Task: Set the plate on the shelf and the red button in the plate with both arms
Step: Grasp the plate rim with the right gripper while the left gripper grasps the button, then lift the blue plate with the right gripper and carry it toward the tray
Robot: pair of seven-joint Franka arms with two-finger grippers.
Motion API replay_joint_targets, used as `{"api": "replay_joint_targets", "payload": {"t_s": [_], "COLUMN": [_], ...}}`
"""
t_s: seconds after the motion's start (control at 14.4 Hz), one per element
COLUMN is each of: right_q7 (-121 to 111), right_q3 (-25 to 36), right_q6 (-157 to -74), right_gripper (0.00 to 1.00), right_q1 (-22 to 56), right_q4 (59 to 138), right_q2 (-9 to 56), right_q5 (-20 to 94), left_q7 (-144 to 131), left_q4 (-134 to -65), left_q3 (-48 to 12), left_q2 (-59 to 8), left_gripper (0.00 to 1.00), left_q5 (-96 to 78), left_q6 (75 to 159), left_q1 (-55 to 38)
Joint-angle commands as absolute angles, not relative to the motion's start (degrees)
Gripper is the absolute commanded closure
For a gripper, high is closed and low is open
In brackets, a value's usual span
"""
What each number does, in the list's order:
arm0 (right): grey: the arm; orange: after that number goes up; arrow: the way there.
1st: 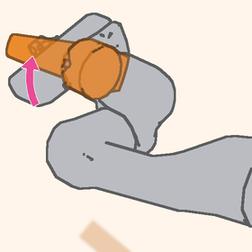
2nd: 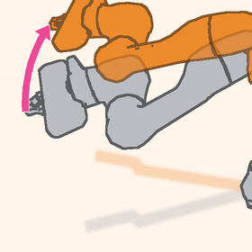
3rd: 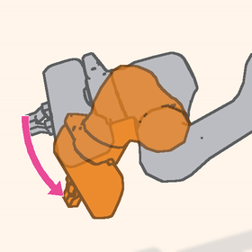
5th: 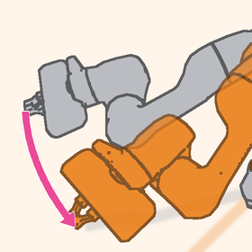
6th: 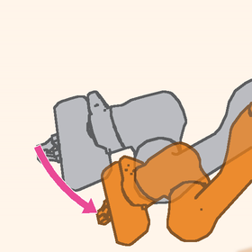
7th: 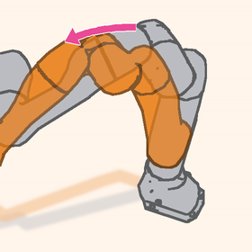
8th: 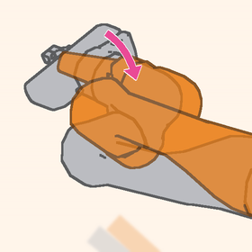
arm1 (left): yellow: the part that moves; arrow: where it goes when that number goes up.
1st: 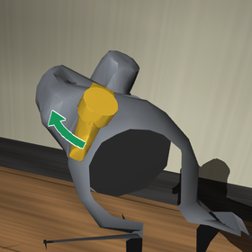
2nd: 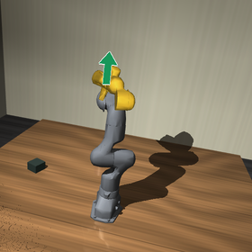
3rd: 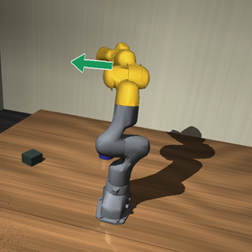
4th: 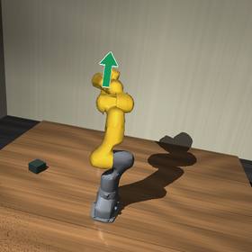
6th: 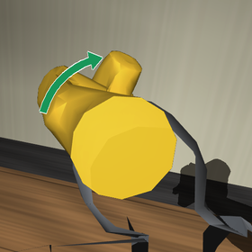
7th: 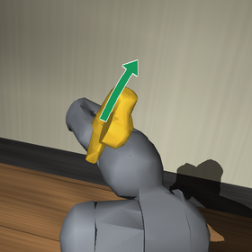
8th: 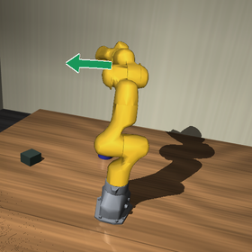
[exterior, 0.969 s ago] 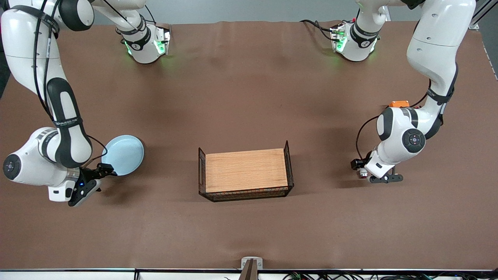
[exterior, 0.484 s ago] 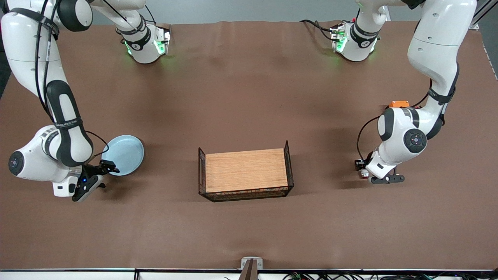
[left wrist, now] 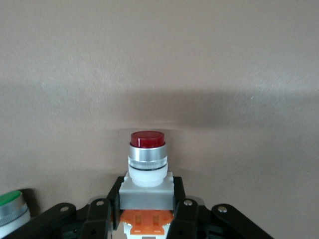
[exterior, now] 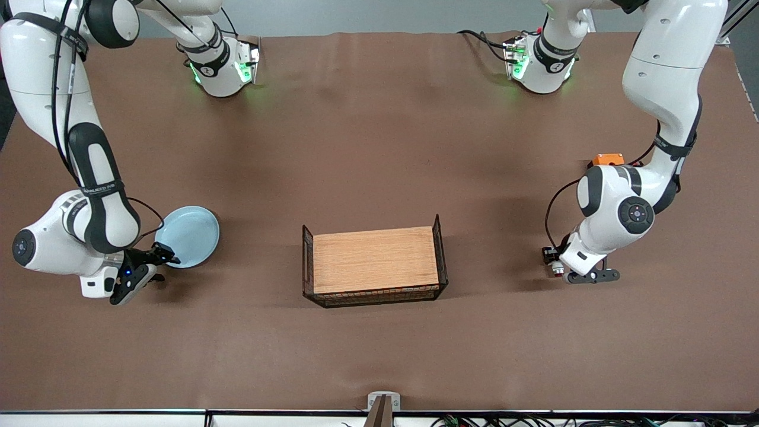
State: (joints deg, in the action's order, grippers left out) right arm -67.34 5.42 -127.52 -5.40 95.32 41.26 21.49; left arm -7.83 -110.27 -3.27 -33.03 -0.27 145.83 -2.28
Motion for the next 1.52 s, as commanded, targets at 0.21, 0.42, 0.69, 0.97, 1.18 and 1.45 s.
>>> {"api": "replay_joint_targets", "payload": {"t_s": [0.21,0.42,0.69,0.97,1.18,1.45], "right_q7": [-68.4,-68.1,-68.0,-61.4,-56.4,-51.6], "right_q3": [5.0,5.2,5.1,5.3,5.4,5.4], "right_q6": [-125.0,-123.0,-122.7,-114.4,-103.0,-94.9], "right_gripper": [0.65,0.87,1.00,1.00,1.00,1.00], "right_q1": [-6.2,-6.2,-7.8,-8.5,-10.1,-10.8], "right_q4": [96.3,96.1,95.9,92.8,86.1,81.6], "right_q2": [40.3,40.0,40.1,38.7,38.6,38.3], "right_q5": [22.9,22.9,22.9,23.0,22.0,21.9], "left_q7": [-8.1,-8.1,-8.1,-12.1,-21.3,-31.3], "left_q4": [-104.6,-102.0,-97.7,-89.1,-84.0,-82.8], "left_q3": [-3.5,-3.5,-3.6,-3.7,-7.1,-10.6], "left_q2": [-30.1,-27.4,-21.4,-18.9,-18.7,-18.9], "left_gripper": [0.78,0.78,0.78,0.78,0.78,0.78], "left_q5": [0.2,-0.3,-1.7,-3.7,-4.3,-4.2], "left_q6": [134.5,128.6,116.0,101.7,96.3,95.8], "left_q1": [-2.2,-2.2,-2.2,-2.6,-2.6,-2.8]}}
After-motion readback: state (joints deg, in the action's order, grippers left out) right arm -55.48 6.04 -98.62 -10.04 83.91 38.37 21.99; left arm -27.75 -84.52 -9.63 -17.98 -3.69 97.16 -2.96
